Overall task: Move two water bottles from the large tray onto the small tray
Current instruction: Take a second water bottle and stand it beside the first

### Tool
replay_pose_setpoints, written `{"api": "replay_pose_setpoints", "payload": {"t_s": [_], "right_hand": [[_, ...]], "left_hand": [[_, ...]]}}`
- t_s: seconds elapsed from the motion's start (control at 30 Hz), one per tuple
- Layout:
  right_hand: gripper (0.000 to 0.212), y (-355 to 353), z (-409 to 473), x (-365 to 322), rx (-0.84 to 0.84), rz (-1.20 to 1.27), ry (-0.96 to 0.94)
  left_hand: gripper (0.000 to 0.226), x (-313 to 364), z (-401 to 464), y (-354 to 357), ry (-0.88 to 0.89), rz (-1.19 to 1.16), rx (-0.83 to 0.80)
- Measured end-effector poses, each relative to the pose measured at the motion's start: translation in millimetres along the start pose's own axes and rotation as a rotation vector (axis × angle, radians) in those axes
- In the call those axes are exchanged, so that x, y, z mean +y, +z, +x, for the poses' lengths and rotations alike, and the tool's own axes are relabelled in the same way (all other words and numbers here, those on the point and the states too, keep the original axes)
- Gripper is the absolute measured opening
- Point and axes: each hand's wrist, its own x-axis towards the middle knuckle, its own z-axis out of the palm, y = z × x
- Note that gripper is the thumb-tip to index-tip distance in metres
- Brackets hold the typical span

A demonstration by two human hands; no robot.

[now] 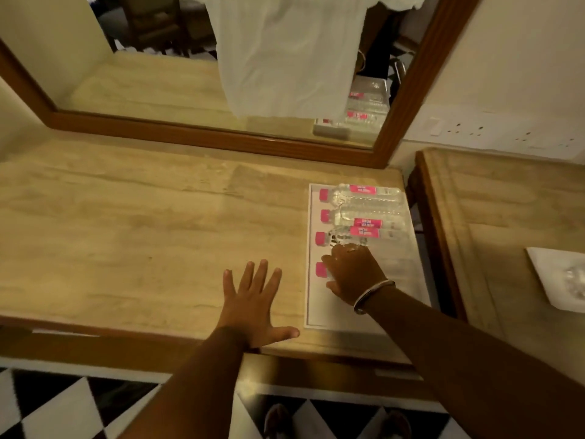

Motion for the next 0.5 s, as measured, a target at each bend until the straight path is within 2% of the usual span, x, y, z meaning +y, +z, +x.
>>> {"api": "replay_pose_setpoints", "payload": {"t_s": [0.13, 0.27, 0.4, 0.5], "right_hand": [[0.029, 0.4, 12.5, -6.7, 0.025, -0.049, 0.065], [0.031, -15.4, 6.0, -2.6, 0.116, 0.067, 0.115], [0.038, -37.4, -21.6, 14.5, 0.349, 0.286, 0.178], [0.045, -49.8, -44.6, 31.5, 0.533, 0.525, 0.294]], "left_hand": [[0.126, -3.5, 8.8, 7.8, 0.053, -0.036, 0.078], [0.125, -3.2, 8.5, 8.4, 0.044, -0.054, 0.113], [0.124, -2.7, 9.2, 10.9, 0.05, -0.054, 0.114], [0.124, -3.0, 9.4, 10.8, 0.05, -0.05, 0.116]]}}
